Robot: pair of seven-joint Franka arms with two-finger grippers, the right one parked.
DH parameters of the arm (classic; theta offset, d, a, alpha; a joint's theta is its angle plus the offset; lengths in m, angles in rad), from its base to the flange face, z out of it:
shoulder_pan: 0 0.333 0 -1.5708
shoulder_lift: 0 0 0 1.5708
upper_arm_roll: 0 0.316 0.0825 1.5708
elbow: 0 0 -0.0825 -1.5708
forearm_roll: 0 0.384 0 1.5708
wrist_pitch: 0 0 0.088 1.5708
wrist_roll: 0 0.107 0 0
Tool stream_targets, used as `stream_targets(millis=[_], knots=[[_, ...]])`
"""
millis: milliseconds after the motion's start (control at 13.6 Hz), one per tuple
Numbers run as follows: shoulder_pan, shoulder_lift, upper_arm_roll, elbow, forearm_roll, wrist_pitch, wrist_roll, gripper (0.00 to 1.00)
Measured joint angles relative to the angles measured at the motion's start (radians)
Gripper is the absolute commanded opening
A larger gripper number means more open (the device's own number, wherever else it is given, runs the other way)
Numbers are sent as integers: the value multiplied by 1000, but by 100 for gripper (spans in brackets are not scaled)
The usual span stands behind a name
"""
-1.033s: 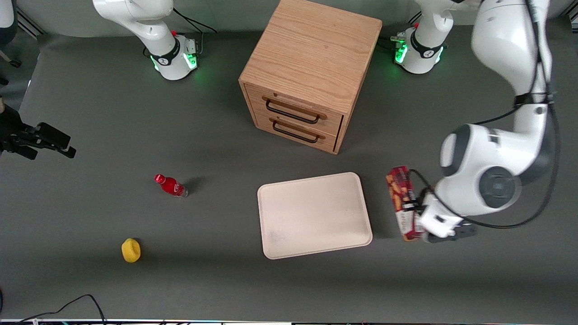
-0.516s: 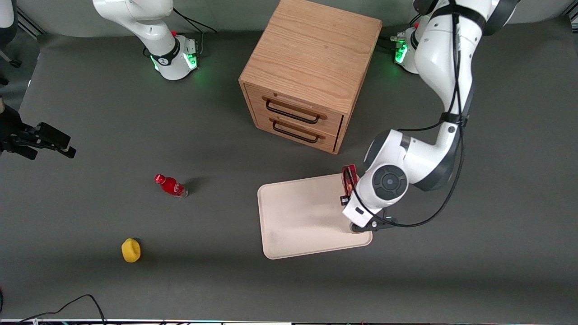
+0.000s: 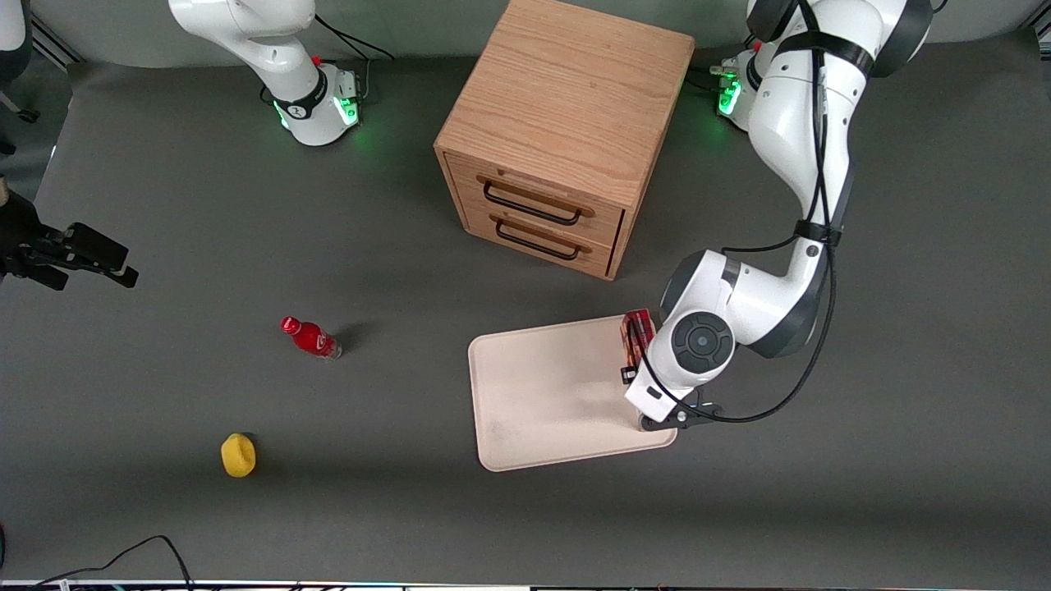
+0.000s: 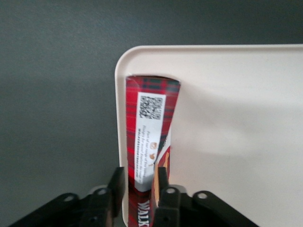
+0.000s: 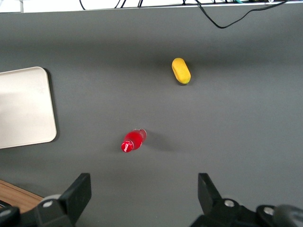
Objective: Place red cookie box on tray
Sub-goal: 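Lift the cookie box and carry it onto the white tray, then open the left gripper to release the box and withdraw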
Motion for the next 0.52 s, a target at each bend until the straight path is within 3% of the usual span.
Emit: stream_targets(millis=[295,516], knots=[[86,-102,10,51,-2,-194,48,100],[225,-234,13,53,-34,-374,289,100]])
